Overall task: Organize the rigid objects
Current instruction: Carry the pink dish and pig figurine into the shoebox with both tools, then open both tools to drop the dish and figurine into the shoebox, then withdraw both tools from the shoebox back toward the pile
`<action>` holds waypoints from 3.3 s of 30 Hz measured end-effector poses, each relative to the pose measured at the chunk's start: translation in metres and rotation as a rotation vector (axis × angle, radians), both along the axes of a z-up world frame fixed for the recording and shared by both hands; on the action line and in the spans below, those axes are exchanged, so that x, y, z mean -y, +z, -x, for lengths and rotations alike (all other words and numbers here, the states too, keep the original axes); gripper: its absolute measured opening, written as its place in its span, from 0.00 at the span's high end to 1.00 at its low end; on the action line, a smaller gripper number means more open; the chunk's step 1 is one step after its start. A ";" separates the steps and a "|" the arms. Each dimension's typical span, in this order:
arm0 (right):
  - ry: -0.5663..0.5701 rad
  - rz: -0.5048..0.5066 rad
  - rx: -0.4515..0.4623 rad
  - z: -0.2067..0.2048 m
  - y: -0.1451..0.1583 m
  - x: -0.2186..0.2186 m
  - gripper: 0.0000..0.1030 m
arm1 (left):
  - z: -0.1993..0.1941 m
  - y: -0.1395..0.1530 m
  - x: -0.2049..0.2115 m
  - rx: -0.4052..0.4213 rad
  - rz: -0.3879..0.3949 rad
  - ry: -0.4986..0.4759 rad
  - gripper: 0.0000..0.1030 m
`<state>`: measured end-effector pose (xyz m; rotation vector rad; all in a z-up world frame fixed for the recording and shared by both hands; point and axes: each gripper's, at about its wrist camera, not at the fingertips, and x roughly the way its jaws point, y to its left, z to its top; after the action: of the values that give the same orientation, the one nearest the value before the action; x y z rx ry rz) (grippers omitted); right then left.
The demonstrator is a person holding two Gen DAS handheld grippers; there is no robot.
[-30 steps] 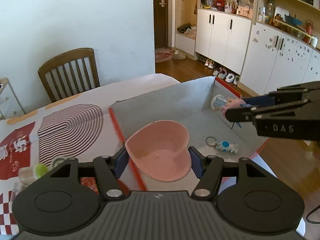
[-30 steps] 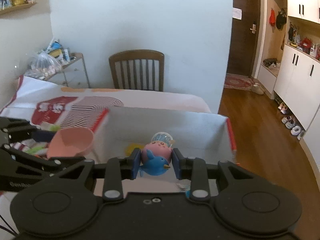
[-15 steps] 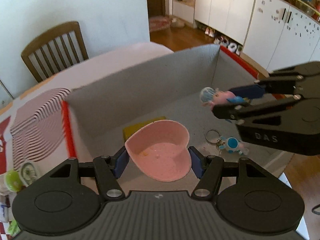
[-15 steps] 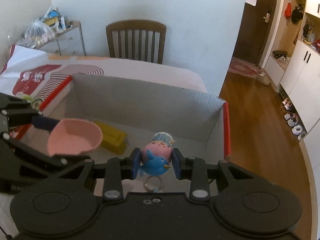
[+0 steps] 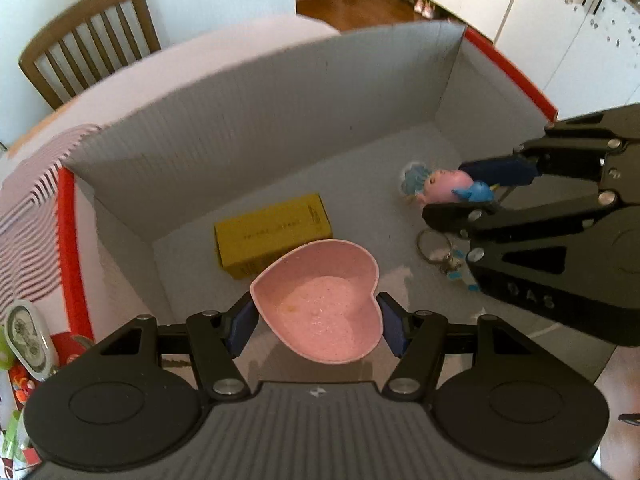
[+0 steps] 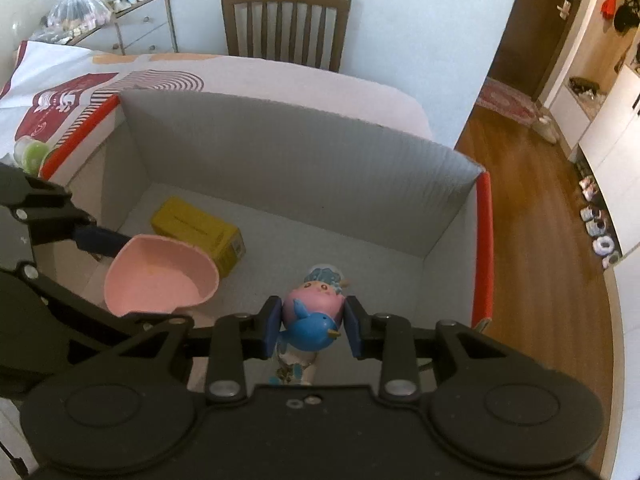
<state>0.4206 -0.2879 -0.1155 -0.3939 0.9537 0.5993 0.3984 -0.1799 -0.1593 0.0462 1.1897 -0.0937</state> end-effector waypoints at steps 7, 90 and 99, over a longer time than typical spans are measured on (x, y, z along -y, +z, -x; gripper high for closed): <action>-0.014 0.014 -0.046 -0.008 -0.005 -0.005 0.68 | -0.004 -0.005 0.002 -0.065 -0.017 0.006 0.38; -0.053 -0.381 0.156 0.191 0.096 -0.075 0.01 | 0.210 0.117 -0.182 0.470 0.107 0.266 0.17; 0.009 -0.374 0.140 0.220 0.084 -0.127 0.00 | 0.228 0.104 -0.252 0.460 0.072 0.325 0.17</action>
<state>0.2009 -0.1605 -0.0314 -0.1036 0.6879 0.7326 0.1707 0.0717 -0.0548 -0.1812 0.7216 0.1545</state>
